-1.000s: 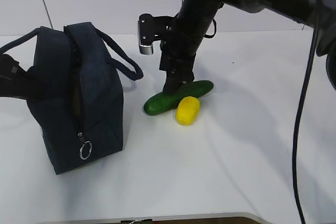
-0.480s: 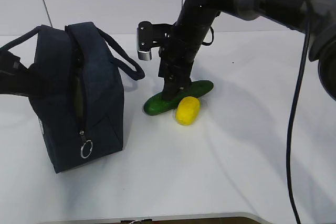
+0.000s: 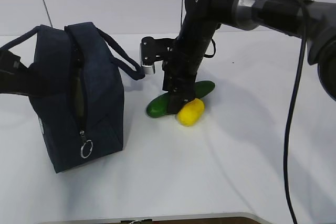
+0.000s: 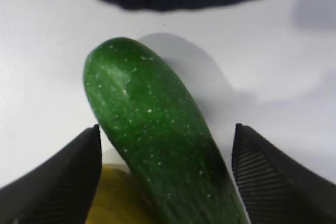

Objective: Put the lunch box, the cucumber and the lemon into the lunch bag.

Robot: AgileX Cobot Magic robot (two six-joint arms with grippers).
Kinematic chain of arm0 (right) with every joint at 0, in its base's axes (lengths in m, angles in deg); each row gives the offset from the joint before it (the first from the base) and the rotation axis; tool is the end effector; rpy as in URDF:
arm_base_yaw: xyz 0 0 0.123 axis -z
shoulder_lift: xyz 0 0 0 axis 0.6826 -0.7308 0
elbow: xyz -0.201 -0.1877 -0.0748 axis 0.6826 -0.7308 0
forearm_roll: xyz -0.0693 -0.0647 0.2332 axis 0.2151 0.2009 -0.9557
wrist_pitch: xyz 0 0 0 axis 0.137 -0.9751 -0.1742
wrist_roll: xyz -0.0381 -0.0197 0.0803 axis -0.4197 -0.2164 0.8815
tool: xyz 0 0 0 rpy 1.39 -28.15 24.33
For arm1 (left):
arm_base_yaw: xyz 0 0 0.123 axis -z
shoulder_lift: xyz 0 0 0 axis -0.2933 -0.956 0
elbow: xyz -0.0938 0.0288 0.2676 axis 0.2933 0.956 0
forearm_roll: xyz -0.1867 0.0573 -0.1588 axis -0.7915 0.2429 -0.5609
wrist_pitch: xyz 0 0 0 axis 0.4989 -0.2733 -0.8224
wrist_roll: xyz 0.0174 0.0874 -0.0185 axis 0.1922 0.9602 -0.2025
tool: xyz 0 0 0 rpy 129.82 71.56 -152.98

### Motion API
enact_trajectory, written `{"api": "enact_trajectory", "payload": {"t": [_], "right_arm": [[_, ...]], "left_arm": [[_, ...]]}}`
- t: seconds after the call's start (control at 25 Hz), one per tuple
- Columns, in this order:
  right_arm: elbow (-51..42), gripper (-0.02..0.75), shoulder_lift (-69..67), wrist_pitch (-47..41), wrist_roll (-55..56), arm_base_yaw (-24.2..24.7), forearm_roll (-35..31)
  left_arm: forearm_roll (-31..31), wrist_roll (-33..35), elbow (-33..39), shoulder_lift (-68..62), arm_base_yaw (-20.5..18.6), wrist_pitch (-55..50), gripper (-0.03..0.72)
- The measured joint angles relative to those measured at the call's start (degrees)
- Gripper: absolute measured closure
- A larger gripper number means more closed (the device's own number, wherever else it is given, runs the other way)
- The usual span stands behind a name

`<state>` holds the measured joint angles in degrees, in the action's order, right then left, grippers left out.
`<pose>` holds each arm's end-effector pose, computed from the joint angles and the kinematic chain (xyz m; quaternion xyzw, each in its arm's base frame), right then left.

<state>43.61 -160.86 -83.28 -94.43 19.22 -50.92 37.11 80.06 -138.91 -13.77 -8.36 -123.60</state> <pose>0.4493 0.2222 0.1742 -0.7320 0.6654 0.0768 0.1246 0.2453 -0.0845 0.2736 0.1543 0.9108 -0.2715 0.2700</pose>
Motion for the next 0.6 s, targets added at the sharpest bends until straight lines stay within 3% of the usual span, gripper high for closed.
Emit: {"api": "enact_trajectory", "payload": {"t": [0.4, 0.6], "right_arm": [[0.0, 0.157, 0.0, 0.25, -0.29, 0.0, -0.11], [0.0, 0.283, 0.0, 0.25, -0.29, 0.0, -0.11]], "left_arm": [[0.0, 0.0, 0.0, 0.0, 0.0, 0.0, 0.697], [0.0, 0.0, 0.0, 0.0, 0.0, 0.0, 0.697]]}}
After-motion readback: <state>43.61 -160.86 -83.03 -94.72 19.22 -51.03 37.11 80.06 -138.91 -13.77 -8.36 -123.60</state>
